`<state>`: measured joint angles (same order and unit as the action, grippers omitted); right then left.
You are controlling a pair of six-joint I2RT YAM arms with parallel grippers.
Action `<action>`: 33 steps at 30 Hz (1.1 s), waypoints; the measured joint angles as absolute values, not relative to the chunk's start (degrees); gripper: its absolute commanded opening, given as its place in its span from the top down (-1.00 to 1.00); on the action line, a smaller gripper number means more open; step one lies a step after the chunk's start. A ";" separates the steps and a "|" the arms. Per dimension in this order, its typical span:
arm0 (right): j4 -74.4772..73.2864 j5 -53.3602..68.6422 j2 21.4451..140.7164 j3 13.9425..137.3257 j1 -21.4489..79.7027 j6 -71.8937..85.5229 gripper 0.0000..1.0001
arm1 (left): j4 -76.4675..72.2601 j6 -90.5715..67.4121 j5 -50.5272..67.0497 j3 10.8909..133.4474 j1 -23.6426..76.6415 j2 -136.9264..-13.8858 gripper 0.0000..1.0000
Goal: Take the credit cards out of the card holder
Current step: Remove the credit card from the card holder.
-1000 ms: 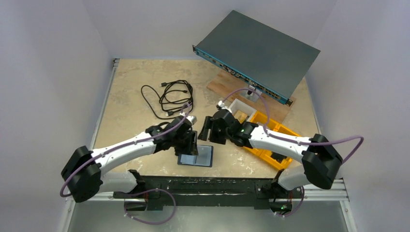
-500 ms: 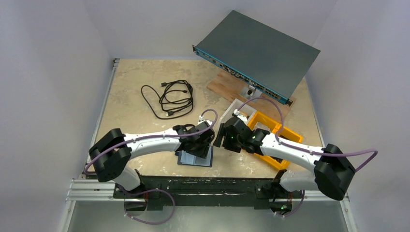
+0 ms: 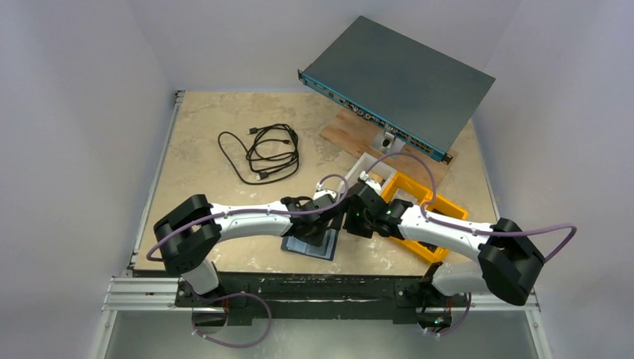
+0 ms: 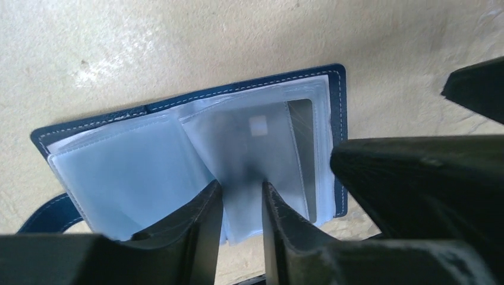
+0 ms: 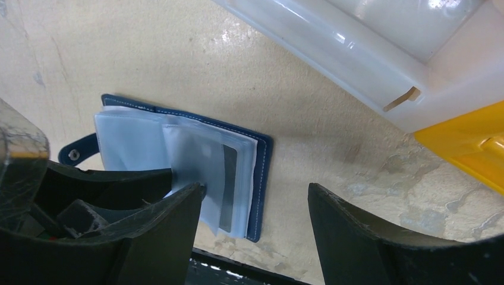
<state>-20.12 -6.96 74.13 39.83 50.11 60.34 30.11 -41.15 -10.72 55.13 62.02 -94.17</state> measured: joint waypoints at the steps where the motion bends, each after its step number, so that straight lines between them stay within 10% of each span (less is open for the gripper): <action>1: -20.10 -6.96 74.32 39.83 50.11 60.20 -0.32 | 29.78 -41.32 -10.68 55.33 61.91 -94.48 0.66; 8: -19.73 -6.04 75.68 39.83 50.11 59.09 -0.17 | 25.67 -43.03 -5.61 54.57 57.52 -95.02 0.99; 13: -18.24 -3.49 76.58 40.29 50.11 57.74 0.23 | 19.03 -46.46 2.85 49.47 52.10 -93.17 1.00; 33: -10.52 2.63 85.80 42.15 50.35 57.84 0.54 | 5.98 -54.70 15.07 40.66 46.59 -91.11 1.00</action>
<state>-10.52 2.63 85.80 42.15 50.35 57.84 5.98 -54.70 15.07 40.66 46.59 -91.11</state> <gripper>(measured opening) 0.266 0.005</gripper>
